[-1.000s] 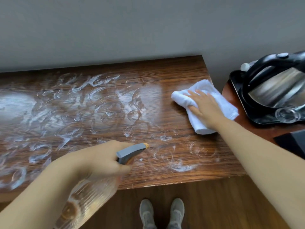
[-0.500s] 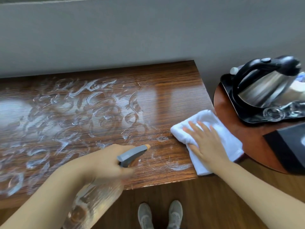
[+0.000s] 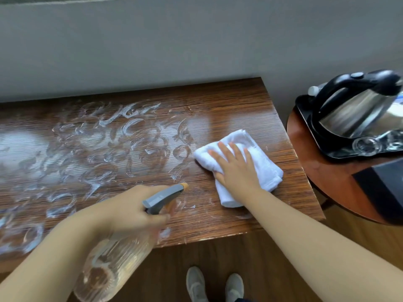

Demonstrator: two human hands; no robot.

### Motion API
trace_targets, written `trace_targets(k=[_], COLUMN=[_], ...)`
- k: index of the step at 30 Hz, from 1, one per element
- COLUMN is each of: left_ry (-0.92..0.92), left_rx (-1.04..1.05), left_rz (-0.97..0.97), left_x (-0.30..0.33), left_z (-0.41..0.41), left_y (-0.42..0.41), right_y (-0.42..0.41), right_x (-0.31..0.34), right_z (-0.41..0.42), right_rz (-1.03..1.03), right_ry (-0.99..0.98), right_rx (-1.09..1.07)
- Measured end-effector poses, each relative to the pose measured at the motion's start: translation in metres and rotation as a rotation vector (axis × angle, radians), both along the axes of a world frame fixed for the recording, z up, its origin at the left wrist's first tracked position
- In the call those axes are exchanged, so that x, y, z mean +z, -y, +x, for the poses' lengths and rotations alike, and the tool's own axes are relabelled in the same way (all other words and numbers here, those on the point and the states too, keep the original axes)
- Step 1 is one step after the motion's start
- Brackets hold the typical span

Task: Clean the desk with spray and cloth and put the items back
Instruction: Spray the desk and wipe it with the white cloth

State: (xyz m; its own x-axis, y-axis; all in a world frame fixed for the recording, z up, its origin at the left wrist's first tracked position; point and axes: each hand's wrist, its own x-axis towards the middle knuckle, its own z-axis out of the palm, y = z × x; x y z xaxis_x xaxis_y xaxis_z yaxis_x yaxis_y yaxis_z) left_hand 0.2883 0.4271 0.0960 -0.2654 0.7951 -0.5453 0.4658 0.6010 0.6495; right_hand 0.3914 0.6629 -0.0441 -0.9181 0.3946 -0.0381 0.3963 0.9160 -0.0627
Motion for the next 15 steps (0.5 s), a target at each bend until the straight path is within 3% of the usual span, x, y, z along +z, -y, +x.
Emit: trace_targets(k=[6, 15], left_ry=[-0.006, 0.043], left_rx=[0.020, 0.096], left_rz=[0.030, 0.066], left_x=[0.002, 0.001], left_z=[0.013, 0.046], left_y=[0.004, 0.010], right_y=[-0.073, -0.032], right_x=[0.012, 0.003], right_z=[0.023, 0.111], right_rz=[0.000, -0.058], right_ry=[0.023, -0.047], right_rx=[-0.232, -0.174])
